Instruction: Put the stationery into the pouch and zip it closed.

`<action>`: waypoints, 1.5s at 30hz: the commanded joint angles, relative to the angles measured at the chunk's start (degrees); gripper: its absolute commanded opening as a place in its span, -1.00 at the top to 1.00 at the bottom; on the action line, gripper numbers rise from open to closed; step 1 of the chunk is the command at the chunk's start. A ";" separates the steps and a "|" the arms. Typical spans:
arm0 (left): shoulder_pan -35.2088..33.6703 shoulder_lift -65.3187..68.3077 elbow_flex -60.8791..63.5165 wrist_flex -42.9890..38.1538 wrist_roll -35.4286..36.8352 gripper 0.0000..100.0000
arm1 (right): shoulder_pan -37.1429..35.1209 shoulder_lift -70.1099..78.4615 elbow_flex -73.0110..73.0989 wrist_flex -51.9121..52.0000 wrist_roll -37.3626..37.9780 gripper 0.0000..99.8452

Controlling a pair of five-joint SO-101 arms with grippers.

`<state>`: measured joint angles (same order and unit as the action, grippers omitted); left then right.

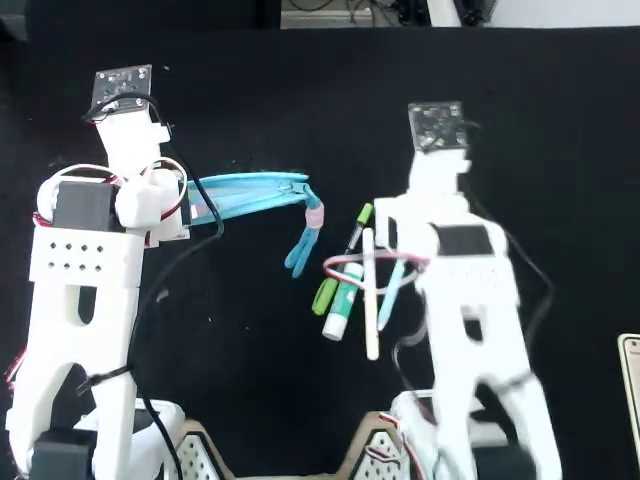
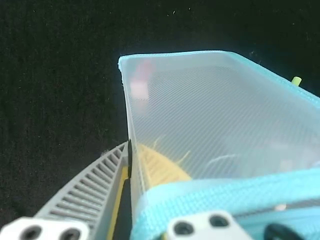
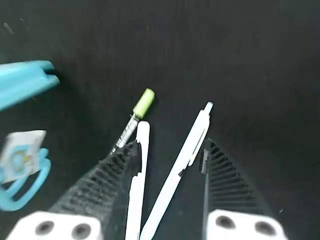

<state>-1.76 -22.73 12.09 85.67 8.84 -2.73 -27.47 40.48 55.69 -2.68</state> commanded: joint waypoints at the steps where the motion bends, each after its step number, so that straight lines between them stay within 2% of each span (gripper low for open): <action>1: 0.13 0.18 2.59 0.00 0.53 0.94 | 2.90 11.12 -8.22 -0.35 -5.71 0.61; 4: 0.13 0.18 2.59 0.00 0.53 0.94 | 4.57 20.44 -14.99 0.97 -8.18 0.61; 9: 0.13 0.18 2.59 0.00 0.53 0.94 | 5.80 33.10 -27.21 7.56 -8.44 0.61; 13: 0.13 0.18 2.59 0.00 0.53 0.94 | 7.38 41.10 -35.12 8.97 -8.53 0.61; 24: 0.04 0.18 2.59 0.09 0.53 0.94 | 7.65 54.90 -44.53 8.97 -8.53 0.61; 30: 0.04 0.18 2.59 0.09 0.53 0.94 | 7.12 55.87 -44.97 13.01 -7.82 0.89; 32: 0.04 0.18 2.59 0.09 0.53 0.94 | 7.12 55.52 -44.97 13.10 -5.54 0.98; 38: 0.04 0.18 2.59 0.18 0.53 0.94 | 7.38 55.34 -46.02 13.63 2.11 0.98; 45: 0.04 0.18 2.59 0.18 0.53 0.94 | 7.47 55.60 -58.42 23.38 14.68 0.98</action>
<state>-1.76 -22.73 12.09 85.67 8.84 4.31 28.97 -10.95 75.65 7.34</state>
